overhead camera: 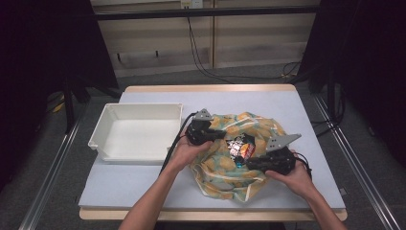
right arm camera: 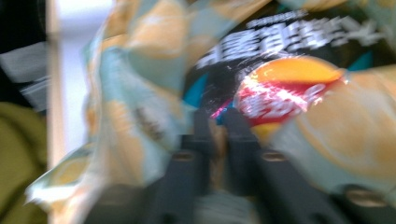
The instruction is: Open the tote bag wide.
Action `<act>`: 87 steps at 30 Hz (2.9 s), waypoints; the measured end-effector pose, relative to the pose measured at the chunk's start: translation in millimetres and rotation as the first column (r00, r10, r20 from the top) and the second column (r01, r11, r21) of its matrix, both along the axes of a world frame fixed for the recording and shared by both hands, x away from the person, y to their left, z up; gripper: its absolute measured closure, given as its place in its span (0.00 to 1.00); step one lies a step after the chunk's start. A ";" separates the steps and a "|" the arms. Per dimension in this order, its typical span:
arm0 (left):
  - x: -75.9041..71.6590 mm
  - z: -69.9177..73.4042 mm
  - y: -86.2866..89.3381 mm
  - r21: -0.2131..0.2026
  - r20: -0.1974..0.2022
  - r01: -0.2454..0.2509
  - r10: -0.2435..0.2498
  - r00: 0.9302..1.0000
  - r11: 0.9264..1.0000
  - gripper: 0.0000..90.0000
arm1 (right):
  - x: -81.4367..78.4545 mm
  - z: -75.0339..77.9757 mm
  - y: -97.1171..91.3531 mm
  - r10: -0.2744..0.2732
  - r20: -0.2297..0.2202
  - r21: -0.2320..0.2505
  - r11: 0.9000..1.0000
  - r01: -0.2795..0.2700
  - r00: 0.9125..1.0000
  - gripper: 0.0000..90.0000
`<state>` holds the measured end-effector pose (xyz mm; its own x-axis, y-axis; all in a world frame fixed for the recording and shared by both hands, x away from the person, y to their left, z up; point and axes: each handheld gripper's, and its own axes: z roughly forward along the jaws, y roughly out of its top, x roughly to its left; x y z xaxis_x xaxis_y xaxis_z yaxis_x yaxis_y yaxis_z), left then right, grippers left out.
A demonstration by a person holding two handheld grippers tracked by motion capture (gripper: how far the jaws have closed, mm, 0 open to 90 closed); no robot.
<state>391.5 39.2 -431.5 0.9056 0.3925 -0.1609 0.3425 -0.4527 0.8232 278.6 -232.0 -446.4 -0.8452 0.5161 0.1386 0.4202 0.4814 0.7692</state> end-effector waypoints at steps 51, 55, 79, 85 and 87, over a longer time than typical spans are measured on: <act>-51.1 49.2 13.3 -0.128 0.043 0.112 -0.107 0.993 0.985 0.65 | -26.4 12.6 -47.9 -0.203 0.038 0.094 0.976 0.199 0.978 0.63; -61.2 40.1 -5.4 -0.105 0.036 0.160 -0.157 0.987 0.982 0.62 | -16.4 12.5 -43.8 -0.210 0.038 0.090 0.974 0.206 0.977 0.60; -67.3 -10.8 -46.5 0.095 0.108 0.229 -0.239 0.965 0.969 0.48 | 14.7 -10.5 -19.9 -0.231 0.012 -0.018 0.973 0.231 0.973 0.63; -71.0 -11.0 -47.2 0.154 0.129 0.257 -0.277 0.952 0.954 0.67 | 24.5 -17.7 -19.9 -0.261 0.018 -0.030 0.965 0.261 0.965 0.88; -72.5 -13.4 -48.7 0.162 0.114 0.265 -0.284 0.952 0.951 0.75 | 28.2 -18.1 -22.1 -0.266 0.009 -0.011 0.964 0.266 0.964 0.93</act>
<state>319.0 -9.5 -444.9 0.9907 0.1355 0.0095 0.0787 -0.6298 0.7727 306.8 -254.2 -464.5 -0.6784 0.7239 0.1256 0.5289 0.3626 0.7673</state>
